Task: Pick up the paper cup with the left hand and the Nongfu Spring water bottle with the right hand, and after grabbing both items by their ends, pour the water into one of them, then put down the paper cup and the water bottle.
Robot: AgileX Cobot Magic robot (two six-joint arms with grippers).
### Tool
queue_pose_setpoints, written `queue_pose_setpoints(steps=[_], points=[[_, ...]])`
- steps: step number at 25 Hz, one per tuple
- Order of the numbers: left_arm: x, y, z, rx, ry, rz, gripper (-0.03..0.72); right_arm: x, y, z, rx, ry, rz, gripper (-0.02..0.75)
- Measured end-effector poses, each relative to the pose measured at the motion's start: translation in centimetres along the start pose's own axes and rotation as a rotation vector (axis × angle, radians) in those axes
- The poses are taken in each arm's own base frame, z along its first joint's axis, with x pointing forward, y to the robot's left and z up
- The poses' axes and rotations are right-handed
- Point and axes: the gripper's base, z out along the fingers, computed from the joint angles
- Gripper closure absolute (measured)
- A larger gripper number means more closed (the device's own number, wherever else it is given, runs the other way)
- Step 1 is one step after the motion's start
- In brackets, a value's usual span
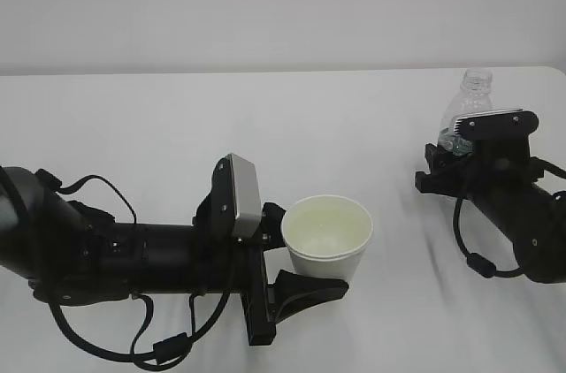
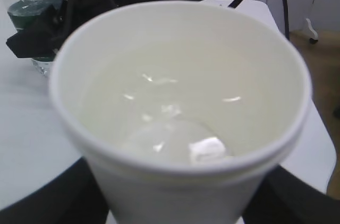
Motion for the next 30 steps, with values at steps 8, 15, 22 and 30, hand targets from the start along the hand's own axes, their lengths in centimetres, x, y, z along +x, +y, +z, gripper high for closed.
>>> queue_pose_setpoints(steps=[8, 15, 22, 30], points=[[0.0, 0.0, 0.0, 0.000, 0.000, 0.000, 0.211, 0.0, 0.1, 0.0, -0.016, -0.003, -0.009, 0.237], [0.0, 0.0, 0.0, 0.000, 0.000, 0.000, 0.211, -0.2, 0.2, 0.0, -0.020, -0.019, -0.011, 0.153], [0.0, 0.0, 0.0, 0.000, 0.000, 0.000, 0.211, 0.3, 0.0, -1.3, -0.012, -0.047, -0.018, 0.146], [0.0, 0.1, 0.0, -0.013, -0.003, -0.006, 0.211, -0.3, -0.4, -3.6, -0.017, -0.040, 0.005, 0.145]])
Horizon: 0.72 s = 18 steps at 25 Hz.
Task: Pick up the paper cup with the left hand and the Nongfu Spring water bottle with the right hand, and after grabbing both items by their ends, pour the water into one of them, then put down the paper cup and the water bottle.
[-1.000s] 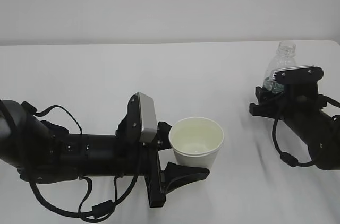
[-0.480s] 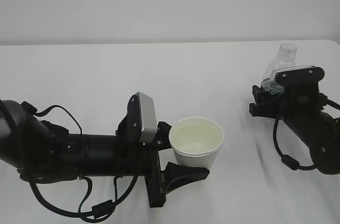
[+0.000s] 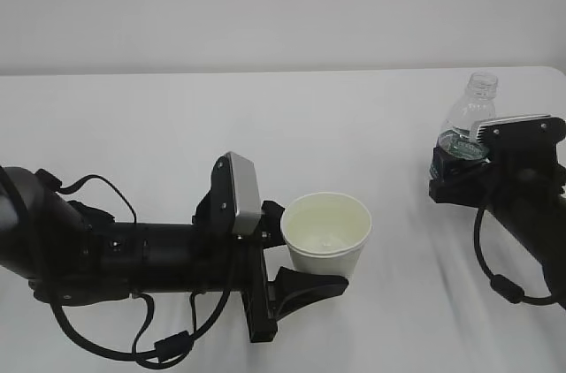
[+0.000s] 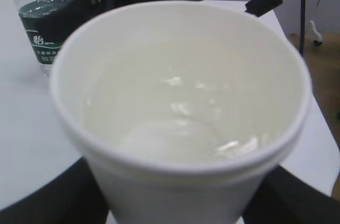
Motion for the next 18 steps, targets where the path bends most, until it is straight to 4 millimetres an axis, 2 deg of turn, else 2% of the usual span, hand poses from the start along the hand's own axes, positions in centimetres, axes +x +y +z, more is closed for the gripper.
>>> queue_pose_setpoints(steps=[18], points=[[-0.2, 0.8, 0.0, -0.087, -0.021, -0.040, 0.211, 0.7, -0.1, -3.9, -0.044, 0.055, 0.027, 0.145]])
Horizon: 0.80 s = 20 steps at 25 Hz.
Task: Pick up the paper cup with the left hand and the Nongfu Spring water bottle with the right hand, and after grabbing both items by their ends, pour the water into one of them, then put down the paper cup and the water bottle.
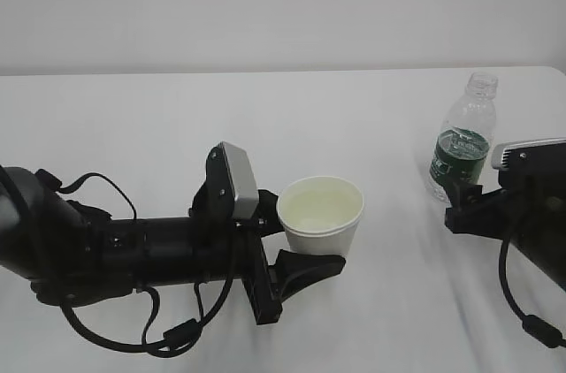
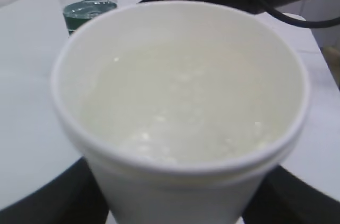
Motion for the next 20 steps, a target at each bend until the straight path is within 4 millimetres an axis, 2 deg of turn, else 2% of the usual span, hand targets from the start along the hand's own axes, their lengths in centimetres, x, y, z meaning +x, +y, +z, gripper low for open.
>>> queue_pose_setpoints(steps=[20], points=[[-0.4, 2.6, -0.4, -0.294, -0.058, -0.067, 0.211, 0.2, 0.0, -0.2, 0.000, 0.007, 0.005, 0.145]])
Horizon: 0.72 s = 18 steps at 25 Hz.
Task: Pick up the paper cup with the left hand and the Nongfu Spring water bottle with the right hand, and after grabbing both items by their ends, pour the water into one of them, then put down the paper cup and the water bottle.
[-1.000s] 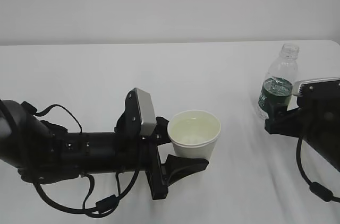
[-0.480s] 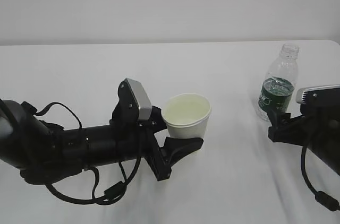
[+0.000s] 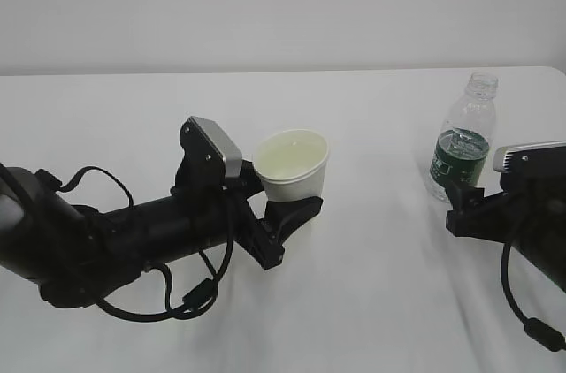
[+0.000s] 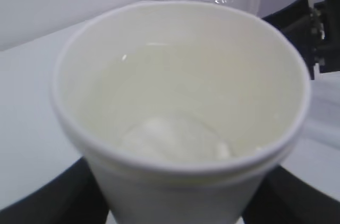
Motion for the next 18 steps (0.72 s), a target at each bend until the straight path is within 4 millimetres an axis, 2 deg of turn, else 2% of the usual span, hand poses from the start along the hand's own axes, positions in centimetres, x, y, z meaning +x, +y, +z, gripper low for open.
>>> queue_pose_setpoints(steps=[9, 18], points=[[-0.1, 1.2, -0.1, -0.115, -0.009, 0.000, 0.211, 0.0, 0.0, 0.0, 0.005, 0.000, 0.002, 0.145], [0.1, 4.7, -1.6, -0.231, -0.013, -0.020, 0.211, 0.0, 0.0, 0.0, 0.005, 0.000, 0.004, 0.145]])
